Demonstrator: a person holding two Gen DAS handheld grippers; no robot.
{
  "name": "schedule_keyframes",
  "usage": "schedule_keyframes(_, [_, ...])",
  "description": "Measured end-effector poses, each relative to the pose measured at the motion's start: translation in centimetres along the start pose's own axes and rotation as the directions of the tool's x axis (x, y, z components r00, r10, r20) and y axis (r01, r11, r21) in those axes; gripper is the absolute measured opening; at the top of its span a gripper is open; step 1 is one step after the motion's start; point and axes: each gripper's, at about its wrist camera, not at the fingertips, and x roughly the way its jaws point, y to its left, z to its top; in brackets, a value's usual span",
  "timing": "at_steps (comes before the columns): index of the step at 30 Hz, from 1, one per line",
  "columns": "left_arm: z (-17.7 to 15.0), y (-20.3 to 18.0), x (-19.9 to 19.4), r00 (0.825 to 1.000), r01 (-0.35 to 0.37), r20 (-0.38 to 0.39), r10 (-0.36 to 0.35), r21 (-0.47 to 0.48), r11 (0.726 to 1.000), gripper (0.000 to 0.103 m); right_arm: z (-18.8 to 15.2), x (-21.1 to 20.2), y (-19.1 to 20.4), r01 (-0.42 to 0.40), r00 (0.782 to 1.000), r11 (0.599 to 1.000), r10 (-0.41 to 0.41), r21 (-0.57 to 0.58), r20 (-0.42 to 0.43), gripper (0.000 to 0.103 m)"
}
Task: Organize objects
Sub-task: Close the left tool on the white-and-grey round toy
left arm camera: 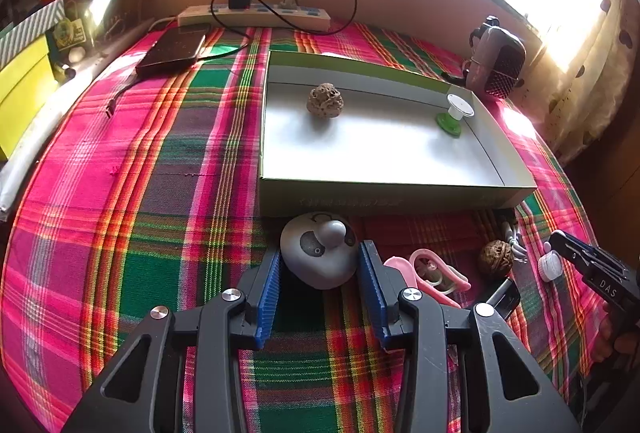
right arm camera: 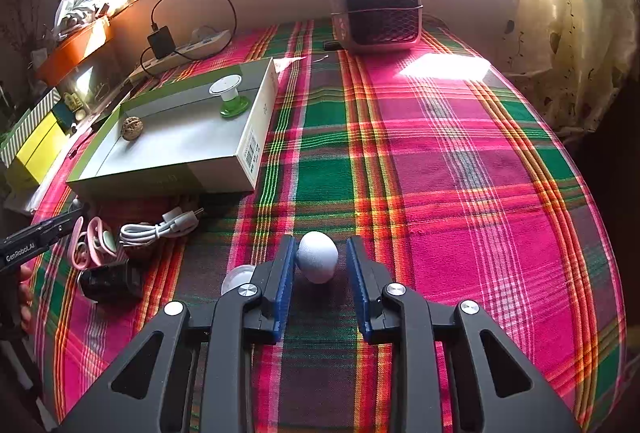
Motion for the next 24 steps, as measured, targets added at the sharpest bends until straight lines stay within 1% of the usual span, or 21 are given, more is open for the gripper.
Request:
schedule_keyframes(2, [0.26, 0.05, 0.1, 1.0, -0.005, -0.016, 0.004, -0.022, 1.0, 0.037, 0.05, 0.01, 0.13, -0.009, 1.0, 1.0, 0.009, -0.006, 0.0, 0.023])
schedule_keyframes(6, [0.45, 0.52, 0.08, 1.0, 0.01, -0.019, -0.011, -0.067, 0.998, 0.037, 0.09, 0.01, 0.32, -0.003, 1.0, 1.0, 0.003, -0.016, 0.002, 0.023])
schedule_keyframes(11, [0.6, 0.43, 0.21, 1.0, 0.003, -0.015, -0.004, -0.071, 0.998, 0.037, 0.17, 0.06, 0.29, -0.008, 1.0, 1.0, 0.008, -0.015, 0.002, 0.023])
schedule_keyframes(14, [0.76, 0.49, 0.28, 1.0, -0.002, -0.013, 0.001, -0.095, 0.995, 0.037, 0.2, 0.08, 0.25, -0.011, 1.0, 1.0, 0.011, -0.015, 0.002, 0.023])
schedule_keyframes(24, [0.74, 0.4, 0.21, 1.0, -0.012, -0.008, 0.012, -0.093, 0.996, 0.034, 0.17, 0.04, 0.18, -0.015, 1.0, 1.0, 0.015, -0.013, 0.002, 0.023])
